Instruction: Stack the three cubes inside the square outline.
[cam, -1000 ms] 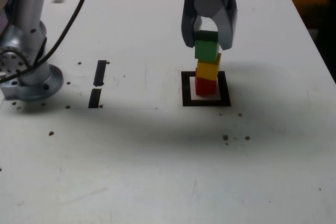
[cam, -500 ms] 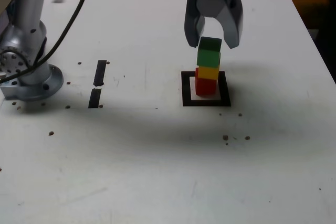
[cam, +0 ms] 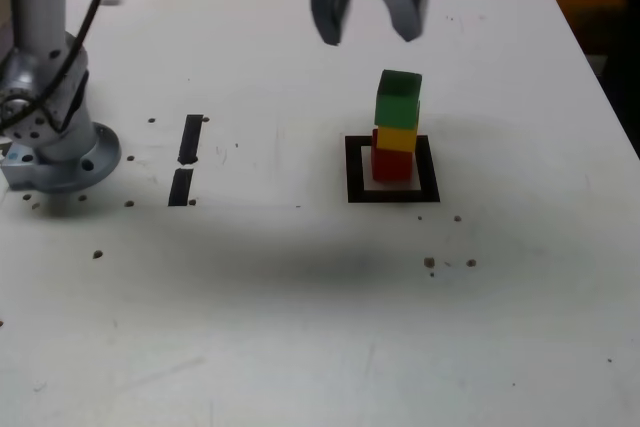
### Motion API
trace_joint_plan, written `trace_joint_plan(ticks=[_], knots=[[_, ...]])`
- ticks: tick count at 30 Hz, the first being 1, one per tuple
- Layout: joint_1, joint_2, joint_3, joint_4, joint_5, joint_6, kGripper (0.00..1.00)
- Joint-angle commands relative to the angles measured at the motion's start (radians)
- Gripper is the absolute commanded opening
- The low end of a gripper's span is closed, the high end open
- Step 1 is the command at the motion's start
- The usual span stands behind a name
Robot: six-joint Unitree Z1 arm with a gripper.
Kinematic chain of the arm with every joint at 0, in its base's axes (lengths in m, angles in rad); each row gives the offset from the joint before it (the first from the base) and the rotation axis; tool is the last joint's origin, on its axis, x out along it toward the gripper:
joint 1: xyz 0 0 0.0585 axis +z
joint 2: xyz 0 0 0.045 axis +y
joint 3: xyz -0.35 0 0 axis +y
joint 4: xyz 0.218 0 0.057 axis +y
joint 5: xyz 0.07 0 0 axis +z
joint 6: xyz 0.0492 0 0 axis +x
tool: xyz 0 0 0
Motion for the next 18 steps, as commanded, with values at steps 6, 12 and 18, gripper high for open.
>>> trace_joint_plan(ticks=[6, 12, 18], knots=[[0.019, -0.098, 0.117, -0.059, 0.013, -0.037, 0.78], [0.048, -0.177, 0.295, -0.157, -0.044, -0.065, 0.88], [0.057, -0.205, 0.365, -0.178, -0.082, -0.078, 0.91]])
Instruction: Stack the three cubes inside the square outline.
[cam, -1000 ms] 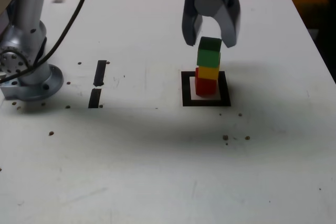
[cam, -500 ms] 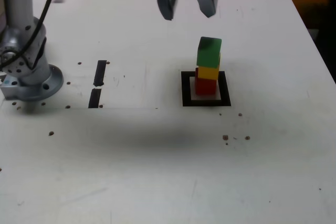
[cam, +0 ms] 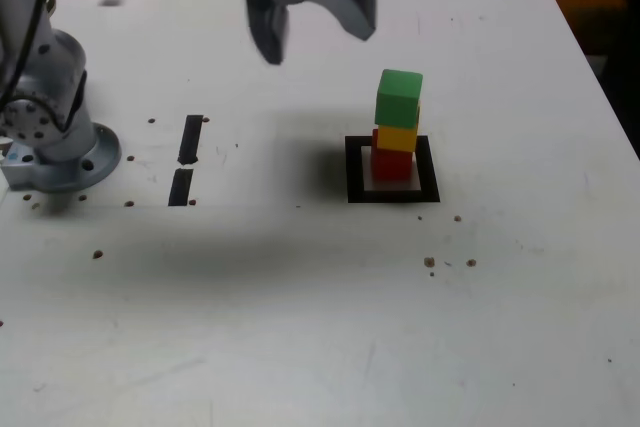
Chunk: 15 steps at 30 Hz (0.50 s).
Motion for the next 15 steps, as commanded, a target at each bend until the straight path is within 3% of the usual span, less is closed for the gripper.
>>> trace_joint_plan(ticks=[1, 15], knots=[[0.007, -0.013, 0.019, 0.0, -0.011, -0.005, 0.91], [0.049, -0.036, 0.228, -0.052, -0.112, -0.042, 0.94]])
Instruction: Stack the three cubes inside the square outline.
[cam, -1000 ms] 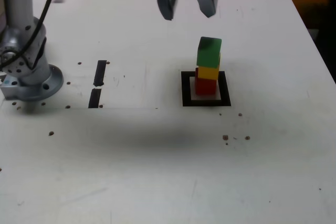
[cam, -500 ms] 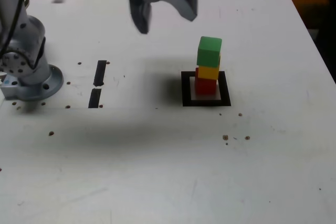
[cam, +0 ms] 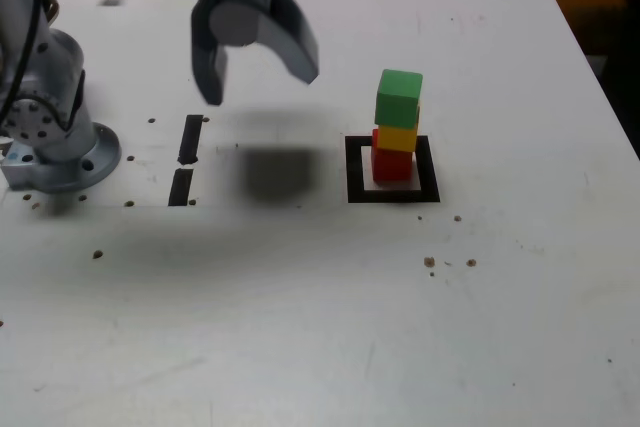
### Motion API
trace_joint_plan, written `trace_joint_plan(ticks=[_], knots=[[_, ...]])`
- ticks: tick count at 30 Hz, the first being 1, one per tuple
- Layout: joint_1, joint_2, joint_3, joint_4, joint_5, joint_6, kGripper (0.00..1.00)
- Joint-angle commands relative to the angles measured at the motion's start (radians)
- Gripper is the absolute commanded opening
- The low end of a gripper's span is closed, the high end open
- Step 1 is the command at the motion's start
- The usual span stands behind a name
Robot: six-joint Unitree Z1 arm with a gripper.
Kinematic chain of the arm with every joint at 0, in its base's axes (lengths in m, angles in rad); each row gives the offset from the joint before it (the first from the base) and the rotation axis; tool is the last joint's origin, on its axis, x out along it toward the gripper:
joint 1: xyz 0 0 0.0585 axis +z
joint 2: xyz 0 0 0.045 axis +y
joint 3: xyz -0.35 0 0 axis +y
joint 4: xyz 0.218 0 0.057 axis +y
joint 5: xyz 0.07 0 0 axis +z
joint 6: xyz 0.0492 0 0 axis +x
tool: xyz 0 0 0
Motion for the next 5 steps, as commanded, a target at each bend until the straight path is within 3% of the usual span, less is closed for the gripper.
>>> trace_joint_plan(ticks=[1, 5], knots=[[0.002, -0.006, 0.017, -0.01, -0.011, 0.0, 0.94], [0.002, -0.01, 0.082, -0.055, -0.033, 0.0, 0.94]])
